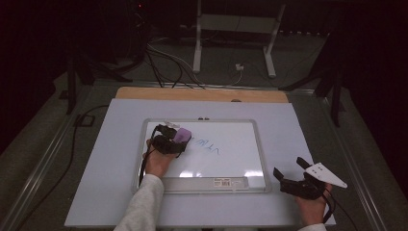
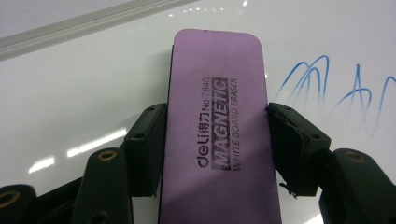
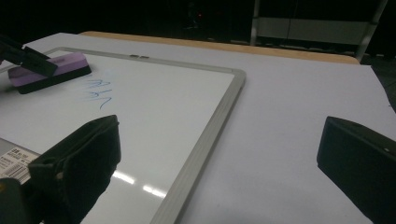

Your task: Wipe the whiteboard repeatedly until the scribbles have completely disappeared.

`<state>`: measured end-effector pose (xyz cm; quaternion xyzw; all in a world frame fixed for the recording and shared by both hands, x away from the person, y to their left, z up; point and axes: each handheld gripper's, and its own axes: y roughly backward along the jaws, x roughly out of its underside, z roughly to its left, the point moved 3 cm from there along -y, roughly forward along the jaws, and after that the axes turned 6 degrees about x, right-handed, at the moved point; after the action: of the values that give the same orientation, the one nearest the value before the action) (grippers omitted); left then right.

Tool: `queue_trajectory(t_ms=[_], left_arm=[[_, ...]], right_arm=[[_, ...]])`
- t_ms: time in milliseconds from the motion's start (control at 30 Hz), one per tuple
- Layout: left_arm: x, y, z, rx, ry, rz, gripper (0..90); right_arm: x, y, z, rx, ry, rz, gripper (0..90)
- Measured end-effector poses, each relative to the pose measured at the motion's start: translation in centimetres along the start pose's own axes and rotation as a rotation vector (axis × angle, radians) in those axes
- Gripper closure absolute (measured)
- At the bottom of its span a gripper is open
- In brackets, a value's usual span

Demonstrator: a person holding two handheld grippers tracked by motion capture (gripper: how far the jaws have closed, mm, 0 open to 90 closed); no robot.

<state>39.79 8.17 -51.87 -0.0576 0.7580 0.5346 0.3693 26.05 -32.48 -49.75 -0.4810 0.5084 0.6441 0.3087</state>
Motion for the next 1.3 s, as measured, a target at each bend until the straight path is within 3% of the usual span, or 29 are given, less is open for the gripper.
queue_trajectory(t_ms=[267,367,500,567,633,767,900,967,1033,1133,1200,1300], left_arm=[[-0.2,-0.5,-1.8,0.059,-0.070,0.021,42.1],[-0.4,-0.5,-1.2,0.039,-0.054,0.014,42.1],[-0.9,-0.5,0.3,-0.025,-0.015,0.014,42.1],[-1.0,-0.5,0.9,-0.021,0.008,0.012,42.1],[-1.0,-0.5,0.9,-0.020,0.002,0.013,42.1],[-1.1,-0.6,0.1,-0.007,-0.034,0.024,42.1],[-1.1,-0.9,-1.2,0.055,-0.088,0.037,42.1],[-1.2,-1.0,-1.3,0.059,-0.120,0.042,42.1],[-1.6,-1.0,-0.7,0.026,-0.113,0.045,42.1],[-1.8,-1.0,0.4,-0.010,-0.069,0.040,42.1],[-1.8,-1.0,0.9,-0.002,-0.043,0.037,42.1],[-1.7,-1.0,0.3,0.024,-0.068,0.040,42.1]], right_arm=[[0.0,0.1,0.0,-0.001,-0.001,-0.004,0.2],[0.0,0.1,-0.1,0.001,-0.004,-0.004,0.2],[0.0,0.1,-0.2,0.002,-0.003,-0.006,0.2],[0.0,0.1,-0.2,0.002,-0.005,-0.003,0.2],[0.0,0.1,-0.2,0.001,-0.005,-0.003,0.2],[0.0,0.0,0.0,-0.001,-0.001,0.000,0.2],[0.0,0.0,0.0,-0.002,0.001,-0.001,0.2],[0.0,0.0,0.0,-0.001,-0.001,0.001,0.2],[0.0,0.1,-0.1,-0.001,-0.001,-0.002,0.2],[0.0,0.1,-0.2,0.001,-0.003,-0.005,0.2],[0.0,0.1,-0.2,0.002,-0.005,-0.004,0.2],[0.0,0.0,-0.2,-0.001,-0.001,0.000,0.2]])
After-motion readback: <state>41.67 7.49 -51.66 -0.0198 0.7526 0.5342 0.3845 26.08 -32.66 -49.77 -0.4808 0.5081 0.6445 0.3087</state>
